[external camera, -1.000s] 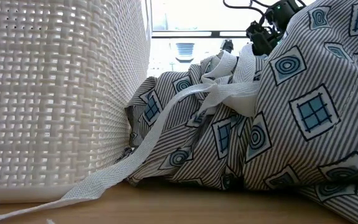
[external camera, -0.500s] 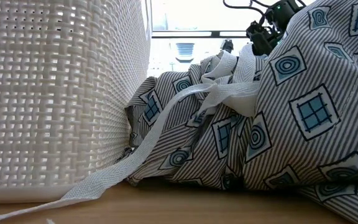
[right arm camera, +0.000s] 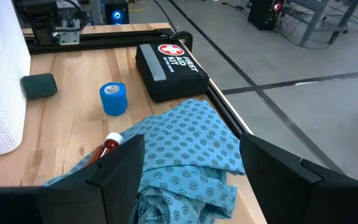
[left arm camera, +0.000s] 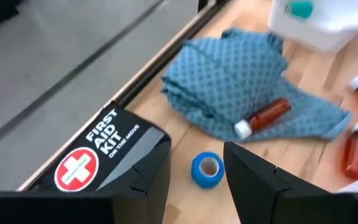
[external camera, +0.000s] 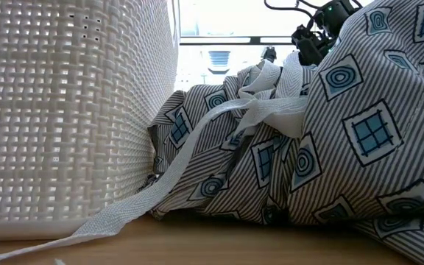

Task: Pick & Place Medicine items
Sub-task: Put the blue bandage into the small white bin

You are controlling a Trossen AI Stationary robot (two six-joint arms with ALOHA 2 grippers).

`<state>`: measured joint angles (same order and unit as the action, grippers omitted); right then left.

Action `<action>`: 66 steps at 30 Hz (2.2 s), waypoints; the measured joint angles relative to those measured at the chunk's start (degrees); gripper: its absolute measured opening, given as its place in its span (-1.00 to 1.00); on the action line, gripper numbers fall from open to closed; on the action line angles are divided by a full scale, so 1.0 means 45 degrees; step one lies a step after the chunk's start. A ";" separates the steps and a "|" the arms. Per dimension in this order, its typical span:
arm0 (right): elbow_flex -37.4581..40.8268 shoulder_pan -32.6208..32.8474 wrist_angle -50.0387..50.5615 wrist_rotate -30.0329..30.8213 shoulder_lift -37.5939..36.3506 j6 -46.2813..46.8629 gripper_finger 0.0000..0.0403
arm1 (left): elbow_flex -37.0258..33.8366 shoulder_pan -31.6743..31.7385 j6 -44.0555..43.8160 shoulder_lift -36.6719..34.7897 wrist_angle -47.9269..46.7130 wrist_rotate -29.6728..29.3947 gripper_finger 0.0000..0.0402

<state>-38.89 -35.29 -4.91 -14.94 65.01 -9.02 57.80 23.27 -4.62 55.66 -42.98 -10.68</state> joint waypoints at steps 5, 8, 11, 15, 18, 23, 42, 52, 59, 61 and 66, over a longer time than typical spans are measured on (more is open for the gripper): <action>0.0000 0.0000 0.0000 0.0000 0.0000 0.0000 0.29 | 0.1288 0.0450 0.0315 0.1296 -0.0087 -0.0028 -0.24; 0.0000 0.0000 0.0000 0.0000 0.0000 0.0000 0.29 | 0.1678 0.0539 0.0315 0.2044 -0.0122 0.0078 -0.24; 0.0000 0.0000 0.0000 -0.0005 0.0000 0.0000 0.29 | 0.1926 0.0529 0.0273 0.2668 -0.0098 0.0198 -0.24; 0.0000 0.0000 0.0000 -0.0004 0.0000 0.0000 0.29 | 0.1957 0.0534 -0.0072 0.3235 -0.0175 0.0371 -0.24; 0.0000 0.0000 0.0000 -0.0005 0.0000 0.0000 0.29 | 0.1945 0.0529 -0.0261 0.3495 -0.0153 0.0493 -0.24; 0.0000 0.0000 0.0000 -0.0004 0.0000 0.0000 0.29 | 0.1937 0.0529 -0.0936 0.4286 0.0204 0.0621 -0.24; 0.0000 0.0001 0.0000 -0.0005 0.0000 0.0000 0.29 | 0.4244 0.0622 -0.1045 0.7949 -0.0839 0.1049 0.39; 0.0000 0.0000 0.0000 -0.0005 0.0000 0.0000 0.29 | 0.4162 0.0615 0.0005 0.8350 -0.1787 0.1755 0.60; 0.0000 0.0000 0.0000 -0.0005 0.0000 0.0000 0.29 | 0.4000 0.0674 0.0067 0.8348 -0.1270 0.1859 0.57; 0.0000 0.0005 0.0000 -0.0005 0.0000 0.0000 0.29 | 0.3880 0.0675 0.0167 0.8344 -0.0927 0.1911 0.56; 0.0000 0.0000 0.0000 -0.0005 0.0000 0.0000 0.29 | 0.3493 0.0675 0.0286 0.8421 -0.0679 0.2006 0.55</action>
<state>-38.89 -35.29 -4.91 -14.96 65.01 -9.02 73.52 26.30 -3.33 93.56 -46.04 -1.65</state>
